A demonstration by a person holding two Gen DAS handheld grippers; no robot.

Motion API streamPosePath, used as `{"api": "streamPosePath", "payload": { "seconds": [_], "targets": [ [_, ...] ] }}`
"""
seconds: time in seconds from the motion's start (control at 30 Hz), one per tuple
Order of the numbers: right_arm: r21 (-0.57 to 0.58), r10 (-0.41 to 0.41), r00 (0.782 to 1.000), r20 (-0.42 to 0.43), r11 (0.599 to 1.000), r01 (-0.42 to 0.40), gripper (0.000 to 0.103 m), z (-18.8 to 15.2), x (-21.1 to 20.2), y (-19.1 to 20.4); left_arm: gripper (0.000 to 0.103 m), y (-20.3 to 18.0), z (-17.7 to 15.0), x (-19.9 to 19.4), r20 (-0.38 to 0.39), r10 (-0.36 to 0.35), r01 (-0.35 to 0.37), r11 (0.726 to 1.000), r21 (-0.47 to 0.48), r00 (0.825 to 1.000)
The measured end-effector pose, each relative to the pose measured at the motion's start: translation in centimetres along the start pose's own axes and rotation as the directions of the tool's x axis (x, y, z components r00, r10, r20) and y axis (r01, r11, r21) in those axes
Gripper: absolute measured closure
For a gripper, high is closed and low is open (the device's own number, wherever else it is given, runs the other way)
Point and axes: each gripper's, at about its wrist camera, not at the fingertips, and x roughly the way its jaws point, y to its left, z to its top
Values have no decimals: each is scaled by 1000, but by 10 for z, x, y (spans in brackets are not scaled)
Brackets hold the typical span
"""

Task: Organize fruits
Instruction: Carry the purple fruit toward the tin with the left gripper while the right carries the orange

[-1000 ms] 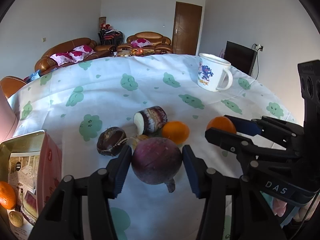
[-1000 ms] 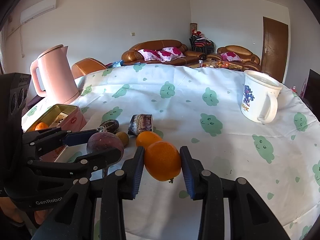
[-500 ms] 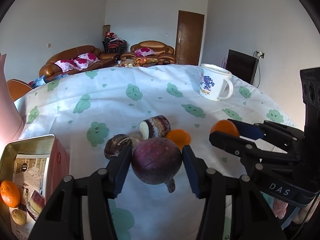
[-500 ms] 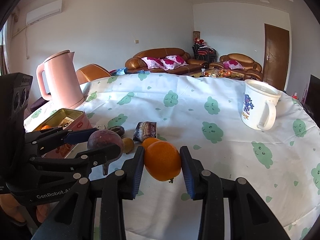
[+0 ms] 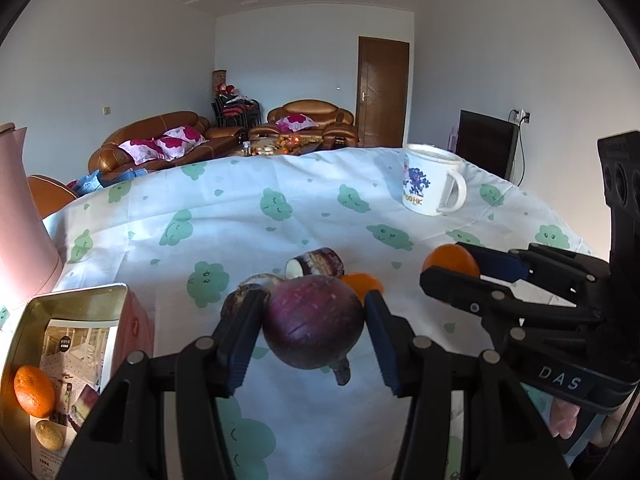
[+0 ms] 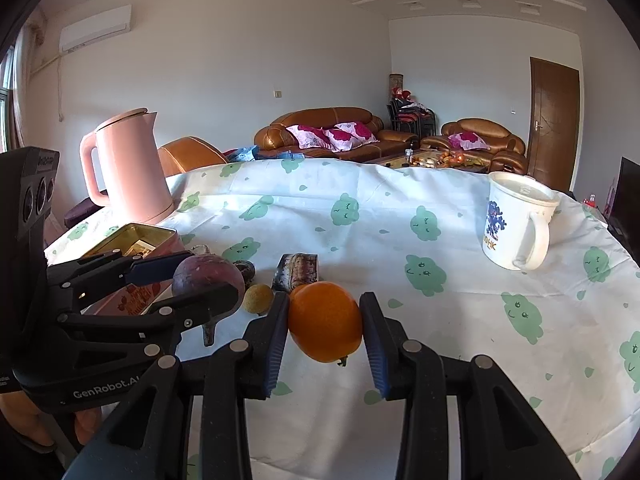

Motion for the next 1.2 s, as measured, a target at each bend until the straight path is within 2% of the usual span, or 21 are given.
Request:
{"api": "streamPosePath", "payload": {
  "seconds": [0.47,1.2],
  "targets": [
    [-16,4,999,52,1000,-3,65,0,-9,3,49,-3,-1,-14,70,25,-27,1000,15,997],
    [-34,6,991,131,999,-1,65,-2,-24,7,49,-3,-3,-27,140,49,-50,999,9,989]
  ]
}}
